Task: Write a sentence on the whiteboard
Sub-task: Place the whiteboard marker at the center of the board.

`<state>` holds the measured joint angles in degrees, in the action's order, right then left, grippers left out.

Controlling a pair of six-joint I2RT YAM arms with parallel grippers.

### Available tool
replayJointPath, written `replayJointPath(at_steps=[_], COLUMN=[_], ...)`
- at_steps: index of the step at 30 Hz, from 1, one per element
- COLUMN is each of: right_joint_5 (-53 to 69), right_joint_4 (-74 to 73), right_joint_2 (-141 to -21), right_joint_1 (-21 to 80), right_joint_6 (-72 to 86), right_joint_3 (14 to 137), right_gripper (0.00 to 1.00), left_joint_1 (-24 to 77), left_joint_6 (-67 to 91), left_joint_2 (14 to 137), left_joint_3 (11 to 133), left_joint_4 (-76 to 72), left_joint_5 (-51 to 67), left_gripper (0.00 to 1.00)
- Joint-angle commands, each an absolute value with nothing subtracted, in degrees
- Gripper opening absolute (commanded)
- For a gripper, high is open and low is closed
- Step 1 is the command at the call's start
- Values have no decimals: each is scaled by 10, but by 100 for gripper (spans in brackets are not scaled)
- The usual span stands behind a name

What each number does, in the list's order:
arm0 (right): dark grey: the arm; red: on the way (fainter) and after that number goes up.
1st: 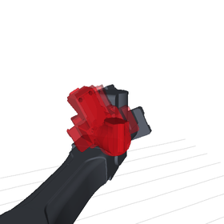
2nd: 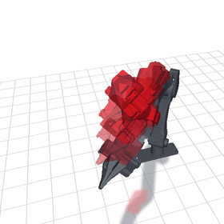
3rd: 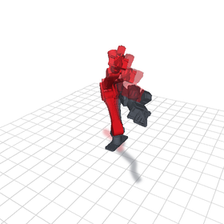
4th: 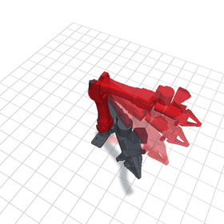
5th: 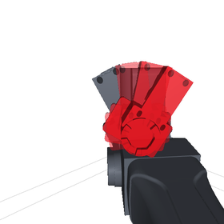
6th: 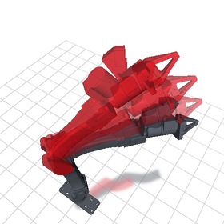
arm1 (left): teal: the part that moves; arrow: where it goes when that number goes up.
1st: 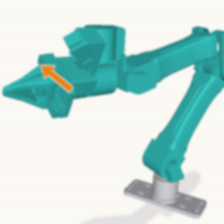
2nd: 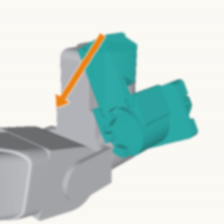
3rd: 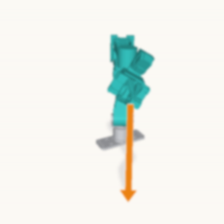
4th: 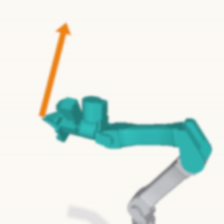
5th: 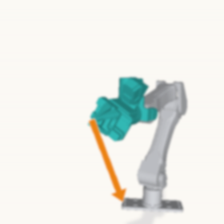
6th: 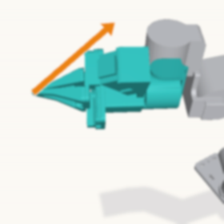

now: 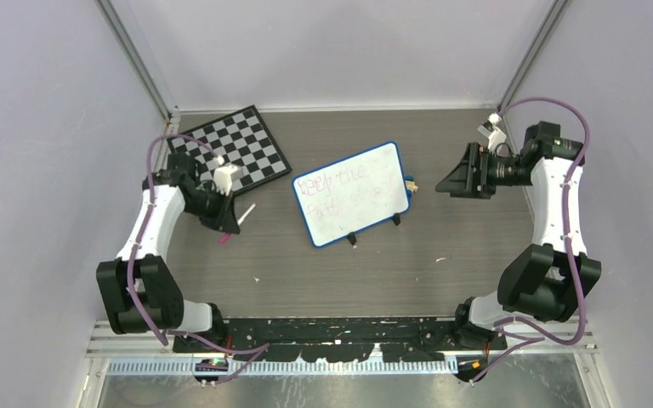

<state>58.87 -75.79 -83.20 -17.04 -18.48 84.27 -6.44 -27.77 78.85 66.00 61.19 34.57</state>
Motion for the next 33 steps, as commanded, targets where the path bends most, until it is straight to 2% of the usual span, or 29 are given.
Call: replayJointPath(at_steps=[1, 7, 16, 19, 21, 28, 33], right_joint_5=[542, 487, 432, 432, 428, 398, 391], right_joint_4=[-774, -665, -585, -576, -578, -604, -624], right_joint_2=[-835, -809, -800, -798, -798, -797, -803], right_joint_1=[-210, -218, -217, -217, -217, -217, -217], right_joint_6=[-258, -218, -173, -169, -171, -201, -209], right_joint_3=[798, 712, 664, 659, 659, 675, 727], right_gripper=[83, 83, 84, 84, 84, 84, 85], left_joint_1=[-64, -48, 36, 52, 55, 55, 27], left_joint_6=[-301, -299, -315, -318, -318, -335, -332], left_joint_2=[782, 809, 872, 891, 903, 884, 823], left_joint_3=[582, 506, 494, 489, 494, 528, 610], left_joint_4=[526, 432, 379, 364, 365, 435, 518], left_joint_5=[292, 245, 127, 109, 108, 130, 186], left_gripper=[0, 3, 7, 12, 19, 55, 93])
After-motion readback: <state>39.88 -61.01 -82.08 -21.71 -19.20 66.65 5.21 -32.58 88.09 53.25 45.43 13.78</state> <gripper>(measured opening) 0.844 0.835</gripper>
